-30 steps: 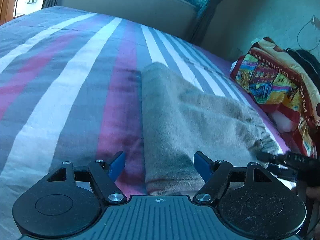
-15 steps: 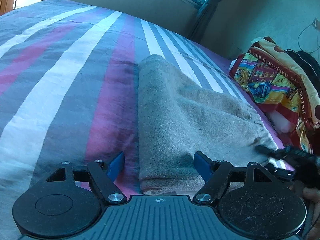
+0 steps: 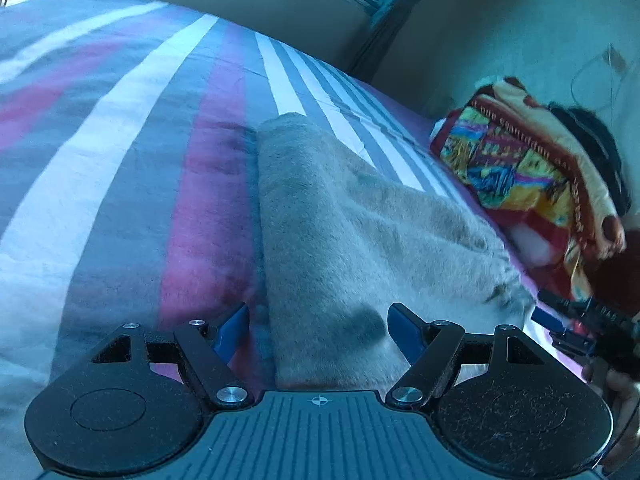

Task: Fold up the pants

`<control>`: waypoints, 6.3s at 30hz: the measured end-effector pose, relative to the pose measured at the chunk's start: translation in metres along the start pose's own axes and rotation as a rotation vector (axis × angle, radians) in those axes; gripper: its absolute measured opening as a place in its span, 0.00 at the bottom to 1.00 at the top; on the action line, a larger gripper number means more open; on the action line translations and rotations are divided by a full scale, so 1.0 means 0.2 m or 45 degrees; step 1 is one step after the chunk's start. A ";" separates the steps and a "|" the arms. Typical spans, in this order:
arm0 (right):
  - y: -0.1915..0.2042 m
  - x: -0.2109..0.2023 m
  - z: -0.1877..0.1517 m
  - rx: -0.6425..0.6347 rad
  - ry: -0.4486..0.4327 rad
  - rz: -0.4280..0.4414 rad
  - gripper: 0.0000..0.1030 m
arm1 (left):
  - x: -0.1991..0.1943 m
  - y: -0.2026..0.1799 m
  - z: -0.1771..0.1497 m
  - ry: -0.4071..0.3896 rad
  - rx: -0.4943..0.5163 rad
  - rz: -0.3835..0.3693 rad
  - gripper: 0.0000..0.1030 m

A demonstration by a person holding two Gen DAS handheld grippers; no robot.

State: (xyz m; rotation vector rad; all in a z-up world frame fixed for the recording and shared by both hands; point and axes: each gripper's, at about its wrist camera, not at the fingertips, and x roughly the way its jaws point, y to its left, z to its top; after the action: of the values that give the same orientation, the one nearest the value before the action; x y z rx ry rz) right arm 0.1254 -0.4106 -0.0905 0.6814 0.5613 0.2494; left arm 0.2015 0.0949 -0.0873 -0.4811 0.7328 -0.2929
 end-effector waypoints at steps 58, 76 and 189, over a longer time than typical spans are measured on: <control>0.33 1.03 0.54 -0.136 0.597 0.659 0.41 | 0.61 0.48 1.03 0.037 -0.114 -0.672 0.28; 0.07 1.48 0.39 -0.014 0.613 0.616 0.42 | 0.99 0.79 0.98 0.067 -0.174 -0.599 0.32; 1.01 -0.72 -0.56 -0.841 -0.203 -0.169 1.00 | -1.10 -0.66 -0.39 -0.439 0.359 0.322 1.00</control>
State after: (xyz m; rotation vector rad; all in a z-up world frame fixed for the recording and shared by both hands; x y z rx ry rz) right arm -0.0641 -0.2564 0.0292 0.0218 0.3369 0.2353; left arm -0.0213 0.0494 0.0563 -0.1605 0.4002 -0.0697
